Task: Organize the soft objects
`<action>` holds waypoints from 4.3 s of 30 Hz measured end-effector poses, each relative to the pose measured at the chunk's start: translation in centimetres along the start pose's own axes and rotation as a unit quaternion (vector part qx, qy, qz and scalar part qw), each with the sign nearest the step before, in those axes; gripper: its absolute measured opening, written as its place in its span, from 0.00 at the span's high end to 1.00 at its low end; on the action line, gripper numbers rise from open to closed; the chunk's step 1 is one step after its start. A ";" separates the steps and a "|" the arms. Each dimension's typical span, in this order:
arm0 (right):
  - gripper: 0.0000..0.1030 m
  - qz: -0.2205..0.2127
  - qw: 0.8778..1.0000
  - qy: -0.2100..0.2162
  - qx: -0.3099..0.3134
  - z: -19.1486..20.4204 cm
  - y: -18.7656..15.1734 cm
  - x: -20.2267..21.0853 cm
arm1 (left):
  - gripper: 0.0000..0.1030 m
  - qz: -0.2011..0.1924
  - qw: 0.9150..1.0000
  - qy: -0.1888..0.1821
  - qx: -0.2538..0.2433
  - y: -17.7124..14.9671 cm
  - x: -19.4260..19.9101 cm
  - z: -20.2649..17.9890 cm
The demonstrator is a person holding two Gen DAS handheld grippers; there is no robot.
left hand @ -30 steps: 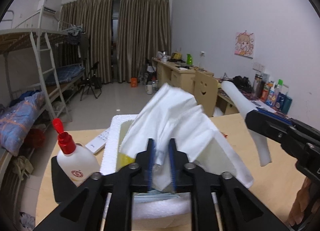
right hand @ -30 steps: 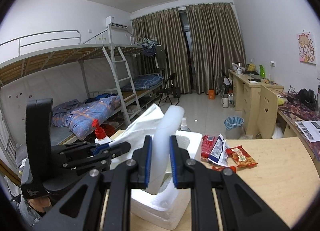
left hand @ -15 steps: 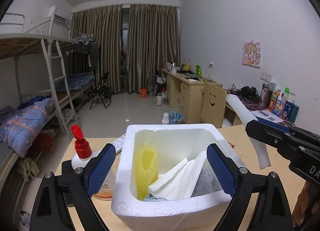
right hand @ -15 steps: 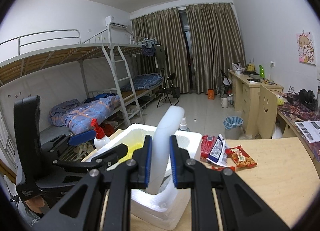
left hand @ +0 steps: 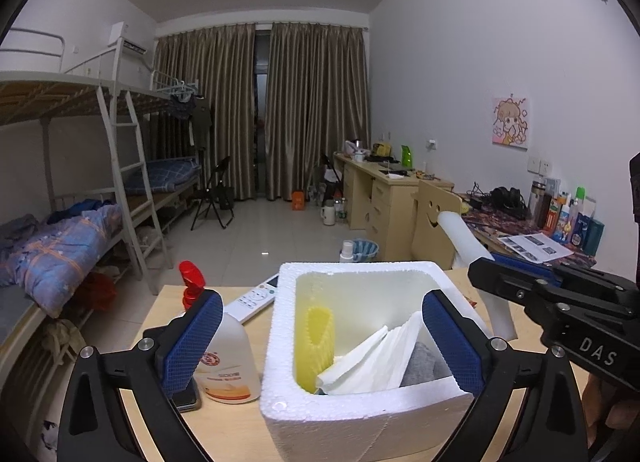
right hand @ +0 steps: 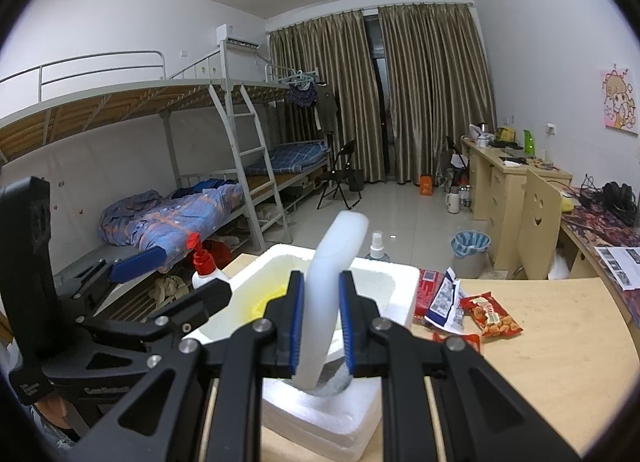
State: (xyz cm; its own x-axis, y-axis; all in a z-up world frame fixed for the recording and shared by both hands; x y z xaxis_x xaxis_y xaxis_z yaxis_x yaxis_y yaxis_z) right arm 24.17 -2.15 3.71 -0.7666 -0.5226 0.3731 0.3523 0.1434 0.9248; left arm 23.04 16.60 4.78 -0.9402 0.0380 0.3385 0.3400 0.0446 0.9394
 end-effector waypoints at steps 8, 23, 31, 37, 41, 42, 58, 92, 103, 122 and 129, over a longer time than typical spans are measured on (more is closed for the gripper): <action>0.80 0.005 1.000 0.007 0.012 1.1 0.2 -0.9 | 0.00 -0.002 1.000 0.007 0.015 0.0 0.6 1.5; 0.80 0.020 0.999 0.016 0.021 2.2 0.0 -2.9 | 0.00 -0.010 1.000 0.017 0.021 0.0 1.4 3.2; 0.67 0.033 0.999 0.009 0.025 1.8 -0.2 -4.3 | 0.00 -0.009 1.000 0.016 0.025 -0.2 1.3 3.7; 0.61 0.034 0.999 0.007 0.013 1.1 -0.2 -4.0 | 0.00 -0.003 1.000 0.015 0.026 -0.3 1.0 3.9; 0.59 0.033 0.999 0.008 0.008 0.8 -0.1 -3.8 | 0.00 -0.003 1.000 0.017 0.025 -0.2 0.9 3.9; 0.59 0.033 0.999 0.006 0.008 0.8 -0.1 -3.8 | 0.00 -0.003 1.000 0.017 0.024 -0.2 0.9 3.9; 0.00 -0.003 0.999 -0.031 -0.015 -1.3 0.4 -0.8 | 0.00 -0.004 1.000 0.014 0.023 -0.1 1.0 2.6; 0.00 -0.047 0.995 -0.085 -0.020 -3.7 -0.9 9.3 | 0.00 -0.035 0.999 0.001 0.004 0.7 7.1 -3.6; 0.00 -0.078 0.994 -0.079 -0.010 -2.4 -2.3 14.3 | 0.00 -0.071 0.997 0.006 -0.001 -0.1 13.7 -5.5; 0.00 -0.105 0.993 -0.045 -0.009 -0.3 -9.0 19.2 | 0.00 -0.093 0.996 0.010 -0.012 -7.0 19.9 -7.4; 0.00 -0.115 0.992 -0.053 -0.003 0.3 -12.2 19.8 | 0.00 -0.106 0.994 0.018 -0.008 -10.0 20.4 -7.3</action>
State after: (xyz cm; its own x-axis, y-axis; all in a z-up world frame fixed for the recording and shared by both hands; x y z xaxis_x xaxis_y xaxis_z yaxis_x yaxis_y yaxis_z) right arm 4.52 -14.00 -0.12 -0.8795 -0.4490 0.1578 0.1637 0.0259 0.9862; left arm 0.34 9.67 2.64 -0.9908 -0.0068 0.1350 0.1347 0.0315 0.9904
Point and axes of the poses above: each gripper's, at about its wrist camera, not at the fingertips, and x roughly against the way its jaws point, z to its left, y to its top, the point moved 2 cm from there along -x, roughly the way its jaws point, and after that the axes turned 4 degrees about -y, right-handed, at the moved point
